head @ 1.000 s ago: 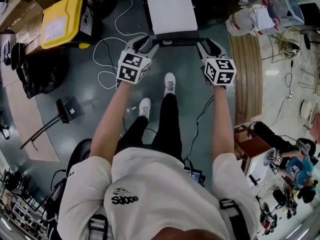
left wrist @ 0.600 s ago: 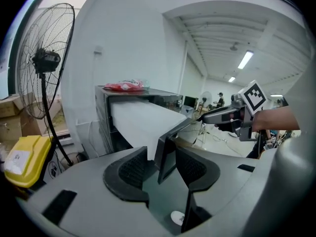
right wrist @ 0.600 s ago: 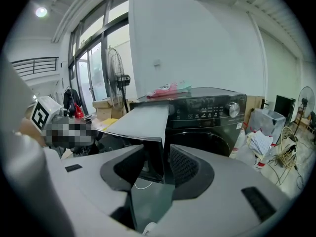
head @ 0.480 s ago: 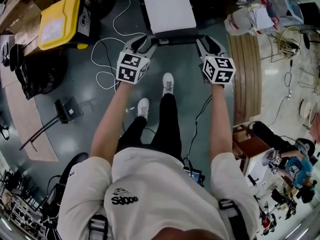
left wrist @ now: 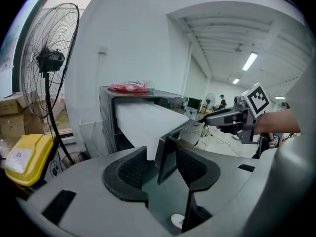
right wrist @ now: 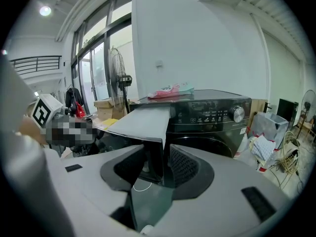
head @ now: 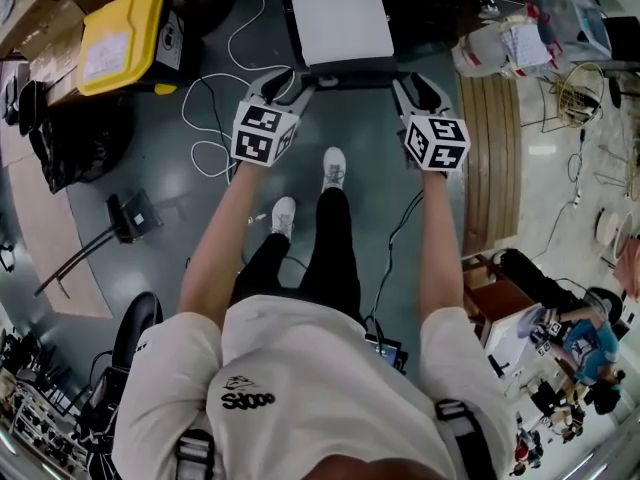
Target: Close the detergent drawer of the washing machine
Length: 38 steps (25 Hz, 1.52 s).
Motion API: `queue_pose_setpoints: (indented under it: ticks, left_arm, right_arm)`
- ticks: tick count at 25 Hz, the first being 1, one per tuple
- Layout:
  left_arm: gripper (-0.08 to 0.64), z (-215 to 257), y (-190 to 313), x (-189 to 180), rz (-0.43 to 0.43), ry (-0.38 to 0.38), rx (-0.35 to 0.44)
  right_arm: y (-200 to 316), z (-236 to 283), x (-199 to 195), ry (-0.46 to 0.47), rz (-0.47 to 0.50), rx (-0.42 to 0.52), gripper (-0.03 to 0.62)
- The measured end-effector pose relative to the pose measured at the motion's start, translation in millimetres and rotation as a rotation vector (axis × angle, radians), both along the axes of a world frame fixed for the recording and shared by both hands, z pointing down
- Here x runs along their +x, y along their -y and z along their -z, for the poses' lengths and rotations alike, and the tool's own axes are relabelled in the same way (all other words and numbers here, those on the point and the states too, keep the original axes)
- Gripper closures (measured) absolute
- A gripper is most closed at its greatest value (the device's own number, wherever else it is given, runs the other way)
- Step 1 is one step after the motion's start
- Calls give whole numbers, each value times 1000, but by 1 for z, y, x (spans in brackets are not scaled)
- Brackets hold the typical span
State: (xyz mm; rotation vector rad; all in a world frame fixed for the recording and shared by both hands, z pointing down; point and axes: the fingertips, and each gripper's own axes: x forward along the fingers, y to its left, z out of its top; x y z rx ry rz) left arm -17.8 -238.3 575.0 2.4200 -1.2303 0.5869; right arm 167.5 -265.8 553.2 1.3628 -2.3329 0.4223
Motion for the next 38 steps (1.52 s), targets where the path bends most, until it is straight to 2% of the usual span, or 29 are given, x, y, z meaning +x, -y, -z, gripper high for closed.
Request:
queue_pose_setpoints:
  ticks: [6,16,24,30,38]
  left_arm:
    - [362,3,8,-3,25,-18,7]
    - [362,3,21,-6,33,18,5]
    - [362,4,28,-6,48,13,-1]
    - [364,2,37,-9,74,18,-18]
    - [362,2,47,-11,64,-6,-14]
  right_arm:
    - [8,5,-2,-36,9,43,440]
    - [21,4,-7,-44,30,27,440]
    - [28,6,-8,-99,60,38,440]
    - [37,4,-11,-102,41,28,440]
    - [47,4,-13,-75,44,31,440]
